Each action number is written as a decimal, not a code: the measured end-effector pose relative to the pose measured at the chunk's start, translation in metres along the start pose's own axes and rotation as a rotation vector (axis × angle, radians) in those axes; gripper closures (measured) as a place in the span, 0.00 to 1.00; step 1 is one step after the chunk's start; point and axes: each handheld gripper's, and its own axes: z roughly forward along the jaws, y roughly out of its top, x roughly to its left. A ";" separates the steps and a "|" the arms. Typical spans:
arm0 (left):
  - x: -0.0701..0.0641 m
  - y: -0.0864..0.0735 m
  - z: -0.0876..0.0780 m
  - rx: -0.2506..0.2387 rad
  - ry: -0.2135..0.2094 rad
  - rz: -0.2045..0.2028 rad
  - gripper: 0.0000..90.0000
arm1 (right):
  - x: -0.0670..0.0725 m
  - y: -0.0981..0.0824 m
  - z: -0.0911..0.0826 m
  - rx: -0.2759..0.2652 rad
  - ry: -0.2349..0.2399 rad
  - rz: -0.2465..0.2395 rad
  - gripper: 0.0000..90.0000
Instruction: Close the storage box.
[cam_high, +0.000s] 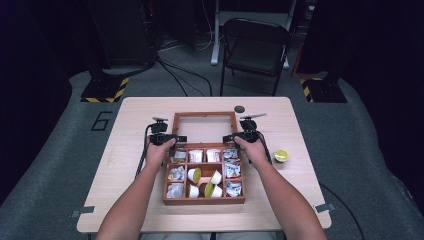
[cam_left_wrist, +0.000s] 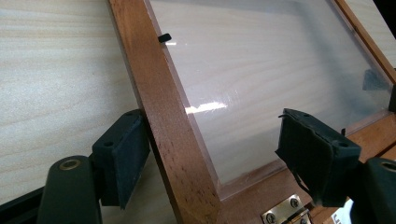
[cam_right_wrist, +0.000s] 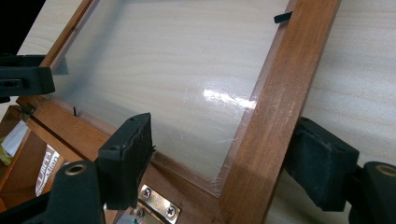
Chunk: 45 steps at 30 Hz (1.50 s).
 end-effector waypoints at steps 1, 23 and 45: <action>0.000 0.000 0.000 0.001 -0.001 0.000 0.29 | 0.000 0.000 0.000 -0.002 0.002 -0.001 0.29; 0.001 0.003 -0.012 -0.052 -0.023 0.033 0.37 | 0.004 0.003 -0.010 -0.043 0.008 -0.034 0.32; -0.004 0.005 -0.032 -0.112 -0.070 0.067 0.39 | 0.017 0.008 -0.027 -0.058 -0.002 -0.094 0.33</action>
